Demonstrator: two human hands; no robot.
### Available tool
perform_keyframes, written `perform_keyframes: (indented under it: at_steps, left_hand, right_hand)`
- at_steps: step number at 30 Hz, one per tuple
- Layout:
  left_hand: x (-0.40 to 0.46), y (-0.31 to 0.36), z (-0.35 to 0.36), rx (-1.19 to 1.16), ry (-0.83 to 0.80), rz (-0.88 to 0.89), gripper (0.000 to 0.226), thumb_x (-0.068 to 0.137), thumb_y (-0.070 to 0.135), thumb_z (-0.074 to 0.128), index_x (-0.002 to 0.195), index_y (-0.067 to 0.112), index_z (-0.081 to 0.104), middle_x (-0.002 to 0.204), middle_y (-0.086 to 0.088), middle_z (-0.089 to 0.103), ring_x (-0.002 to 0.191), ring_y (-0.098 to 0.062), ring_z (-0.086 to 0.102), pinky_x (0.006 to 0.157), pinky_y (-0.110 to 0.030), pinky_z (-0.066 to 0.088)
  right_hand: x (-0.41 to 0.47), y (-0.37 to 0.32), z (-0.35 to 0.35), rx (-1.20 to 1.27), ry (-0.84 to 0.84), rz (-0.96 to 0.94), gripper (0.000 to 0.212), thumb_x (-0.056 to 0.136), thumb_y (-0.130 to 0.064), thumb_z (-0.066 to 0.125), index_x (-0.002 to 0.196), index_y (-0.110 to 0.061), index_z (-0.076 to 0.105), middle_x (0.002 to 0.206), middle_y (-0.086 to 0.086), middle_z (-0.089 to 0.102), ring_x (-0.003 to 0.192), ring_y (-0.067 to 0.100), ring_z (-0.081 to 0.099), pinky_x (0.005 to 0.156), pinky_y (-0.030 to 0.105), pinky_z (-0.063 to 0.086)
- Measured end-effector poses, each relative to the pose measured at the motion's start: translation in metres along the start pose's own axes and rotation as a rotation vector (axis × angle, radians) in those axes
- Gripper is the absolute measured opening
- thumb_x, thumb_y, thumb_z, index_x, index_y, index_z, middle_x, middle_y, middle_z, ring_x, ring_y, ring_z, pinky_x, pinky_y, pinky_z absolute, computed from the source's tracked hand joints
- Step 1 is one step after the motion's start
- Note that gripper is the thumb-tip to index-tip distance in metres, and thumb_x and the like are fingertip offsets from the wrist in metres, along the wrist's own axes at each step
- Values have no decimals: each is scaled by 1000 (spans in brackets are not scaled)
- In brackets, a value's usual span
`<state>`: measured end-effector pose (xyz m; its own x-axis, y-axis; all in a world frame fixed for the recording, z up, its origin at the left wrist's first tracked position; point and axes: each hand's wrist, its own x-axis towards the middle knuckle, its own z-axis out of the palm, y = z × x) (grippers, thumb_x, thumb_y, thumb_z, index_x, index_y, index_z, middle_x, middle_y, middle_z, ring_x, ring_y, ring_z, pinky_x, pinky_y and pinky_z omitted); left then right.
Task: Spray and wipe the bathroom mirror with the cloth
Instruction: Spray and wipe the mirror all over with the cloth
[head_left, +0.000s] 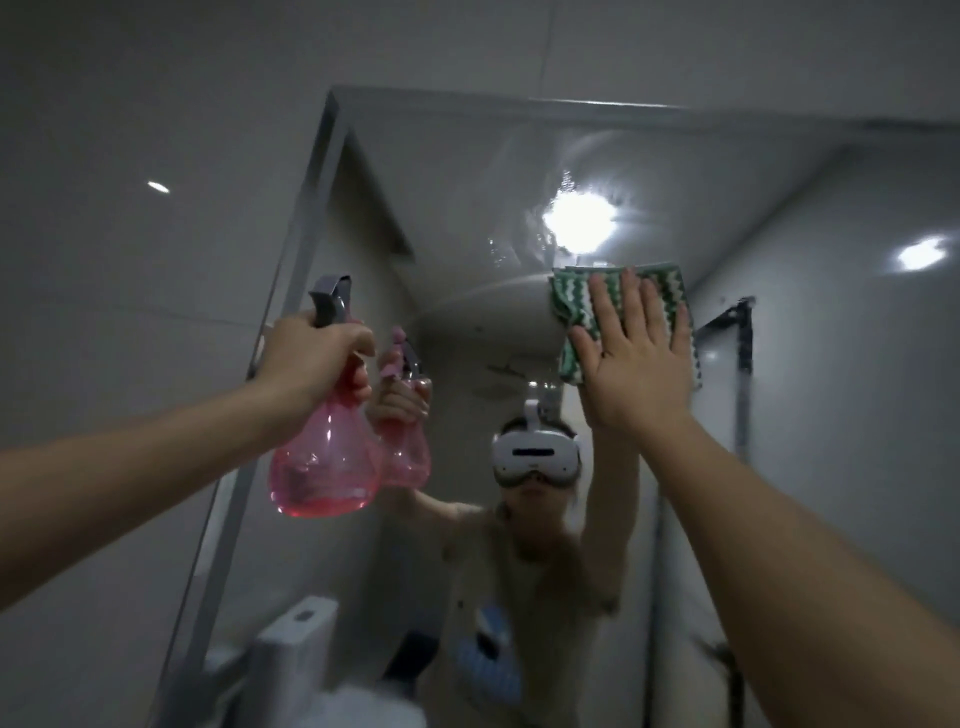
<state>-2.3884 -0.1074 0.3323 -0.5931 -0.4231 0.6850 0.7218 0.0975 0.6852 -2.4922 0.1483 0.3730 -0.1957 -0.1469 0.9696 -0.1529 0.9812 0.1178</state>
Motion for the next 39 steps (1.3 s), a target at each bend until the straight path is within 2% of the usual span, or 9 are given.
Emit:
perform_keyframes:
  at_steps: [7,12,14,16,18,20,24,28,39]
  left_hand:
    - [-18,5,54,10,-74,-43,11,80,-5,53,77,5,54,39,-2,46,40,-19,42,53,-31,37]
    - [-37,13,110,-22,-125,-49,12,79,-8,51,79,4,55,35,-2,43,33,-15,41,44,-24,38]
    - [-46,14,127,-56,-146,-56,14,81,-9,50,83,4,54,35,0,42,32,-12,41,37,-21,38]
    - [-53,17,139,-95,-158,-62,14,81,-10,50,87,3,53,34,1,42,31,-11,41,34,-19,37]
    - [-57,21,150,-132,-174,-83,15,82,-11,48,88,2,52,34,0,40,30,-11,39,34,-17,35]
    - [-60,27,158,-197,-226,-113,14,83,-12,44,87,0,50,33,-3,37,27,-11,36,33,-15,33]
    - [-53,34,163,-290,-306,-142,21,83,-15,39,91,-1,53,36,-8,36,26,-11,33,34,-13,31]
    - [-37,35,159,-316,-314,-132,27,83,-13,40,105,-2,53,33,-6,34,26,-13,35,34,-13,32]
    - [-21,17,156,-340,-335,-74,27,83,-9,42,106,-1,54,34,-7,33,27,-13,39,37,-18,35]
  right_hand:
    - [-31,60,0,26,-27,95,58,91,-54,1,143,-36,-18,159,-2,-13,147,16,-9,115,38,-14]
    - [-51,97,2,41,50,122,59,95,-51,15,149,-26,12,158,6,20,144,25,23,115,42,3]
    - [-56,111,0,30,47,132,60,95,-51,17,149,-25,17,156,7,23,143,26,27,114,41,4]
    - [-58,121,-5,7,23,113,62,94,-54,10,150,-29,7,159,3,9,146,23,16,115,41,-2]
    - [-57,127,-5,-15,-17,75,62,90,-58,-1,146,-34,-12,156,-3,-14,148,19,-3,115,42,-10]
    - [-45,129,-8,-8,-34,113,59,93,-58,0,143,-35,-21,155,-4,-23,146,17,-13,115,42,-14]
    - [6,117,-24,68,-54,190,61,100,-52,14,149,-31,-16,157,3,-23,145,21,-19,111,44,-21]
    - [48,98,-32,89,-64,173,62,101,-51,15,150,-28,-14,157,5,-24,144,23,-22,111,46,-19]
    - [68,92,-33,68,-35,168,62,101,-52,15,151,-27,-13,158,6,-22,145,24,-20,112,47,-17]
